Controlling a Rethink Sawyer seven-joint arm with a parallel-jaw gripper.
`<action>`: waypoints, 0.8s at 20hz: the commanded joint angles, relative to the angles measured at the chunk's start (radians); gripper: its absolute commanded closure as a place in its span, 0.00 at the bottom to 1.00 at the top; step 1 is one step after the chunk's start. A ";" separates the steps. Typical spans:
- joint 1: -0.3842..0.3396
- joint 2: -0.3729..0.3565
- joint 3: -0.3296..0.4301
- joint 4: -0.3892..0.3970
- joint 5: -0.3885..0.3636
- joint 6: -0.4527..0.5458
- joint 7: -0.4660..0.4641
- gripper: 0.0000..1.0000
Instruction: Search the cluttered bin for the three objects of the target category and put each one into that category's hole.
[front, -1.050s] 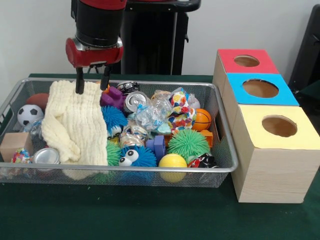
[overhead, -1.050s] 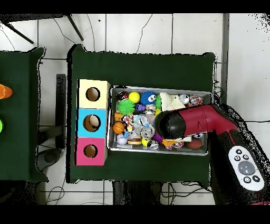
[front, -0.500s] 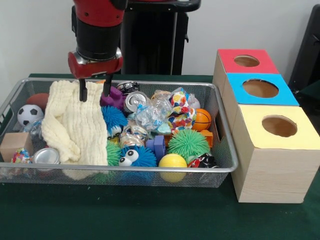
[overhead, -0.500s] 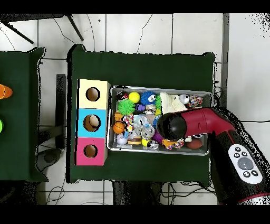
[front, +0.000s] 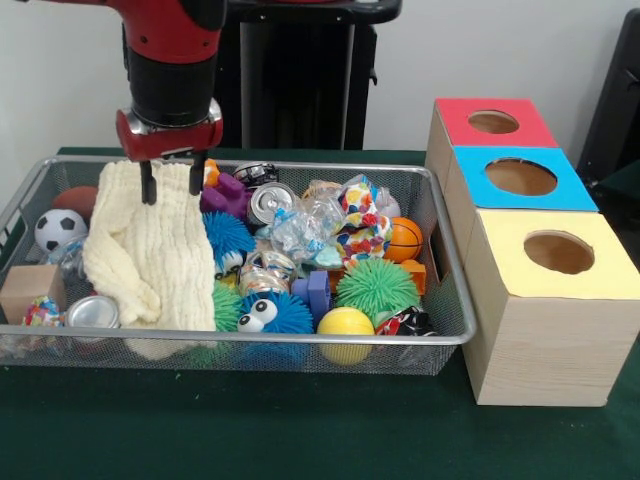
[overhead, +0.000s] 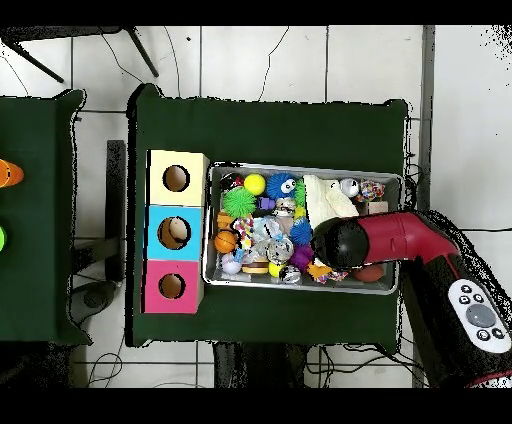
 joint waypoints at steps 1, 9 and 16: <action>-0.035 0.018 0.069 -0.047 -0.028 0.096 -0.331 0.00; -0.070 0.068 0.110 -0.042 -0.021 0.027 -0.314 0.00; -0.095 0.082 0.131 -0.028 -0.037 -0.016 -0.275 0.00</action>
